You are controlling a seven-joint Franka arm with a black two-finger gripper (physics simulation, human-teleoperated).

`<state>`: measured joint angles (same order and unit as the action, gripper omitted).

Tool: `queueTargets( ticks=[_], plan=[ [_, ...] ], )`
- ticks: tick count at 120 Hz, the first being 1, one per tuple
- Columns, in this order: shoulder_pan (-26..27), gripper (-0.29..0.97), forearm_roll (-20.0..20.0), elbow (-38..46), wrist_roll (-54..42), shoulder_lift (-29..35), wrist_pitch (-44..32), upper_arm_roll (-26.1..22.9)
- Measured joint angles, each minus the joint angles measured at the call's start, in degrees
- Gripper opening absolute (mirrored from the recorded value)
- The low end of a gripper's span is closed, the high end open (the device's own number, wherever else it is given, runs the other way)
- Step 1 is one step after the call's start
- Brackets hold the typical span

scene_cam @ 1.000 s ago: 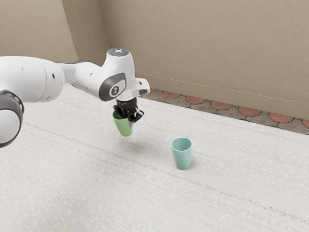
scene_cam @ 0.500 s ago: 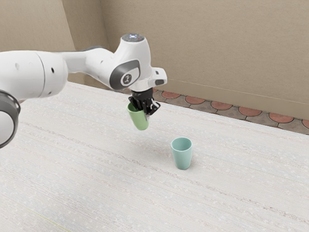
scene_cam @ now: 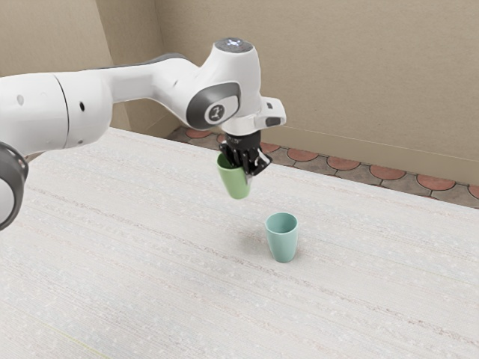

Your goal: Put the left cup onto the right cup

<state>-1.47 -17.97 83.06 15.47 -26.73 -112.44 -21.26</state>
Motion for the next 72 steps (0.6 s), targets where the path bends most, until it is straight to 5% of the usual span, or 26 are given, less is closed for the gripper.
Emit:
queueTargets(
  ticks=[72],
  plan=[
    [3.48, -0.1, -2.74, -4.48, 6.99, -2.75, 2.2, -3.02]
  ],
)
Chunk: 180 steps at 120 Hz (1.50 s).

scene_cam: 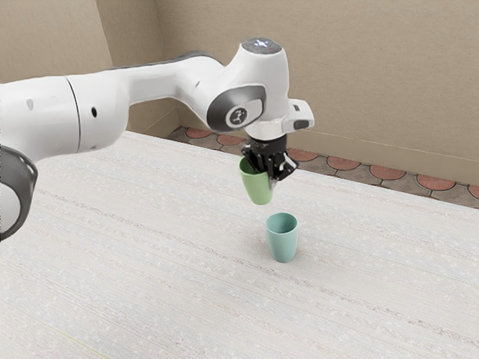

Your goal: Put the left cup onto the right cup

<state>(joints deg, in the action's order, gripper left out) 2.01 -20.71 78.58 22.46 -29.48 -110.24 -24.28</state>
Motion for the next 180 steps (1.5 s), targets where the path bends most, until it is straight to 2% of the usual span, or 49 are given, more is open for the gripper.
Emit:
queueTargets(
  ticks=[44, 180],
  plan=[
    [2.84, -0.1, -1.74, -0.54, 3.41, -1.34, 0.05, 0.02],
    [4.13, -0.1, -3.11, -2.27, 9.0, -6.17, -0.93, 0.34]
  ],
)
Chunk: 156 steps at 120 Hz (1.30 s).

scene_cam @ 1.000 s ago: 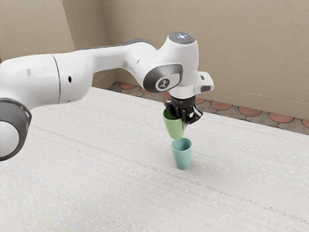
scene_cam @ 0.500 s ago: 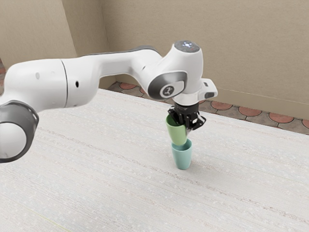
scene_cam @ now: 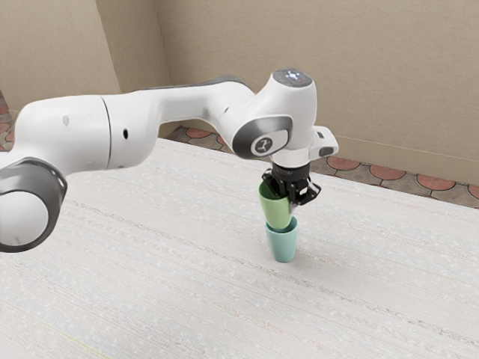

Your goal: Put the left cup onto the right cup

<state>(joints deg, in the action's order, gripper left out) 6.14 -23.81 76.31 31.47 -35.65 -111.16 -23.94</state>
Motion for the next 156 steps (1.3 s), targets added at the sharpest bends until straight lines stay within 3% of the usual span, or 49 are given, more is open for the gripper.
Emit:
queueTargets(
  ticks=[49, 72, 90, 116, 156],
  plan=[
    [0.27, -0.05, -1.06, 0.03, 0.69, -0.69, -0.91, -0.04],
    [0.27, 0.33, -1.16, 0.05, 0.99, -1.02, -1.12, -0.12],
    [0.27, 0.51, -1.15, 0.01, 1.16, -1.04, -1.19, -0.05],
    [0.27, 0.62, -1.15, -0.03, 1.36, -0.9, -1.22, -0.05],
    [1.02, 0.67, -1.25, -0.79, 1.56, 0.21, -0.85, -0.13]
  ],
)
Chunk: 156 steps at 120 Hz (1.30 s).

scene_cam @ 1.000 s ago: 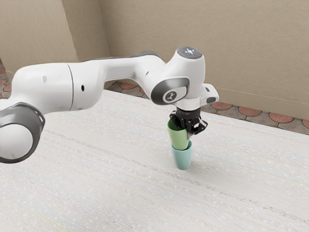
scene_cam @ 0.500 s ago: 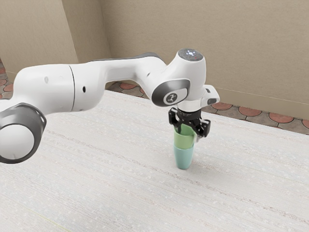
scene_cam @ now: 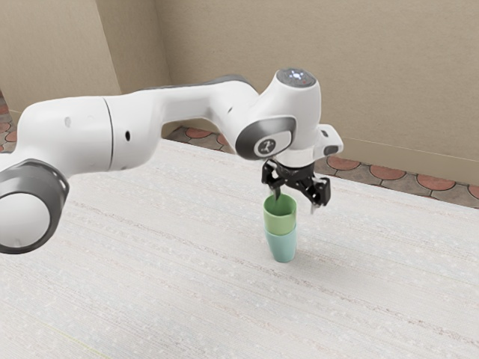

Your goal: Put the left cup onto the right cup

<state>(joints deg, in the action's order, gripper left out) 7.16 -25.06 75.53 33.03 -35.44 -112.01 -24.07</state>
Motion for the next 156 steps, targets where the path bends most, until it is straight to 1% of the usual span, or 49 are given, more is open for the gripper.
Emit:
queueTargets(
  ticks=[21, 49, 67, 89, 114, 130, 148, 156],
  plan=[
    [0.62, 0.67, -0.06, 0.0, 0.07, 1.98, 0.61, 0.0],
    [0.93, 0.68, 0.52, 0.88, 0.09, 6.36, 1.07, 0.24],
    [0.74, 0.68, 2.65, 2.38, -0.03, 11.02, 2.81, 1.55],
    [0.21, 0.68, 3.98, 6.05, -0.2, 16.52, 4.95, 2.83],
    [-0.51, 0.68, 7.11, 10.3, -1.09, 22.01, 6.85, 6.54],
    [-2.42, 0.68, 9.3, 12.48, -2.37, 25.47, 8.21, 8.3],
    [-5.8, 0.68, 10.41, 12.72, -4.4, 28.44, 10.99, 8.87],
    [-5.96, 0.68, 11.55, 12.77, -5.72, 29.44, 12.38, 11.49]
  ],
)
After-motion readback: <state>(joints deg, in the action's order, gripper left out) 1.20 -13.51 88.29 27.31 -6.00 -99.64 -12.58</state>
